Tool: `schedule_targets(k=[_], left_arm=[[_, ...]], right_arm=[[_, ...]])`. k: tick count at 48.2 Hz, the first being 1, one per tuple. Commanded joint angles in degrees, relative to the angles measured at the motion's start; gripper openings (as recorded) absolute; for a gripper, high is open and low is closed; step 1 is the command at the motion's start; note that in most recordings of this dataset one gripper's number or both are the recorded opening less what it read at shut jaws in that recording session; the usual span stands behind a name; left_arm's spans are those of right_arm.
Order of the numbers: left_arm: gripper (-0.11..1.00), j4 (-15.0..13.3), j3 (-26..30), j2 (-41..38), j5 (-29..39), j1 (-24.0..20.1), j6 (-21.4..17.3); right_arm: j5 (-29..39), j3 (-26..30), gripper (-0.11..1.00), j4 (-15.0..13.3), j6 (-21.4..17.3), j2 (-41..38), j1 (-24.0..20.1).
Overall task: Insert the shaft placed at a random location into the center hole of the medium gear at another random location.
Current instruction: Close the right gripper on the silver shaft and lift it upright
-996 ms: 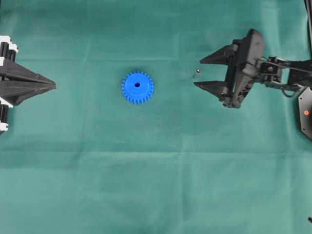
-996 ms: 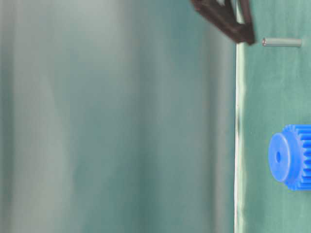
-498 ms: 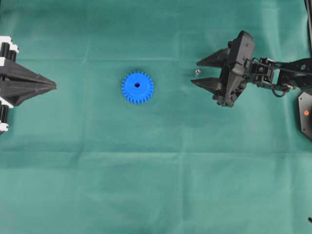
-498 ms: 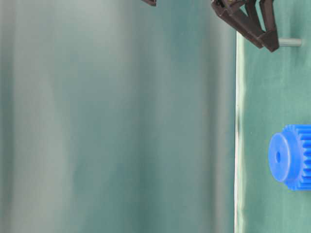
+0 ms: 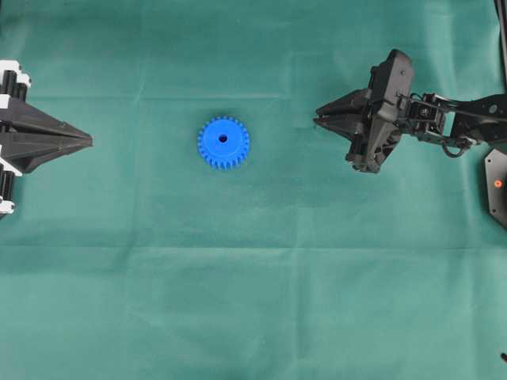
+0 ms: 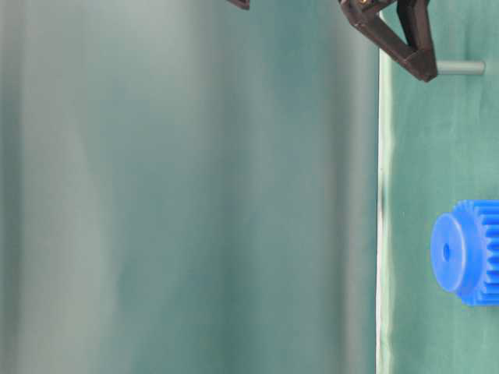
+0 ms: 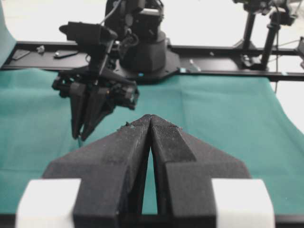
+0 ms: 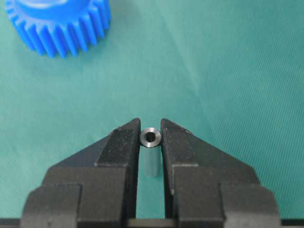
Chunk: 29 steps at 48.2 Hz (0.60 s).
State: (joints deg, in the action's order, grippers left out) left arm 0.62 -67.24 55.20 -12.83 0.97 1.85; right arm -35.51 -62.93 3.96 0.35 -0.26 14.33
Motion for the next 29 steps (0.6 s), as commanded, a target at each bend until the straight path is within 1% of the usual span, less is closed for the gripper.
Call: schedule_targets(k=[1,7,13,16,29], left_arm=[[0.0,0.1,1.2,-0.4,-0.3,0.1,0.1],[0.0,0.1,1.2,-0.4,-0.3,0.1,0.1],[0.0,0.1,1.2,-0.4,-0.3,0.1,0.1],[0.0,0.1,1.2,-0.4,-0.3,0.1,0.1],[0.0,0.1,1.2,-0.4,-0.3,0.1,0.1]], right_arm=[[1.4,1.1,0.14,0.2,0.4,4.2,0.2],[7.6,2.4,0.14,0.2,0.4,9.5,0.2],[13.1,3.6,0.14,0.1,0.4,12.4,0.2],[14.0,3.8,0.14,0.1,0.4,12.6,0.2],[13.9,4.0,0.14,0.1,0.4,12.4,0.2]])
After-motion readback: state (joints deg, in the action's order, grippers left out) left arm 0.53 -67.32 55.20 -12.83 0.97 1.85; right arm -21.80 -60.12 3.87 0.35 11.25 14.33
